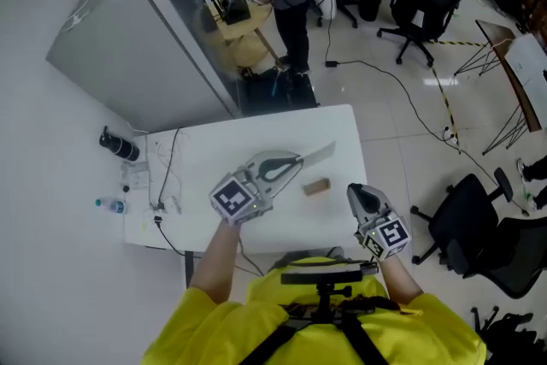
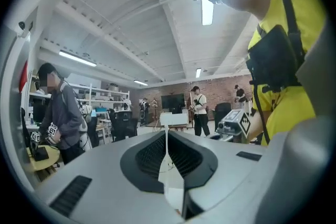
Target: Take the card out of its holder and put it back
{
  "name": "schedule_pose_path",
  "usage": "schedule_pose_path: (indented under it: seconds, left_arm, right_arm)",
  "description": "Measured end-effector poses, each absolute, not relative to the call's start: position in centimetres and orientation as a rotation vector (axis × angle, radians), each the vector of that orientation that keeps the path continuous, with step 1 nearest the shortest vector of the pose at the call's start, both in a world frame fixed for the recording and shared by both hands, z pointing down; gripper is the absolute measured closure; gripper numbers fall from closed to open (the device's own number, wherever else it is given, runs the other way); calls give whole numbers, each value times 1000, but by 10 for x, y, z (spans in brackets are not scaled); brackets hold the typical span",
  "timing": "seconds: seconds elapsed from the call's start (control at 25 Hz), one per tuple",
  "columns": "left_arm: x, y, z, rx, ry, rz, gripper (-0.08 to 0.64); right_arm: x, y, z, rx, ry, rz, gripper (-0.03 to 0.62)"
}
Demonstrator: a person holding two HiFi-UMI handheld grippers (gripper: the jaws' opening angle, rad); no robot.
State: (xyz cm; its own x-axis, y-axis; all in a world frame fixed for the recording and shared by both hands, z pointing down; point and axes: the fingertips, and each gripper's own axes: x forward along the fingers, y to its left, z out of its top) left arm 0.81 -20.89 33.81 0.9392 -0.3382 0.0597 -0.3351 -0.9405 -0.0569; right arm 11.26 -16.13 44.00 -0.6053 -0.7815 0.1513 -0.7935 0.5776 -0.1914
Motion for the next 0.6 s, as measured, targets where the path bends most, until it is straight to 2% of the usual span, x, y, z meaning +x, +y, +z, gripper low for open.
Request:
schedule_pose_path:
  seconds: [0.2,0.6]
  left_arm:
    - [1,-197,296,-2998,550,-42,551]
    - [-4,-194,292,-2959,587,-79,551]
  right_arm:
    - [105,-156,433,1346,-2775,349,586]
    - [99,-152,434,1295,-2798,348,586]
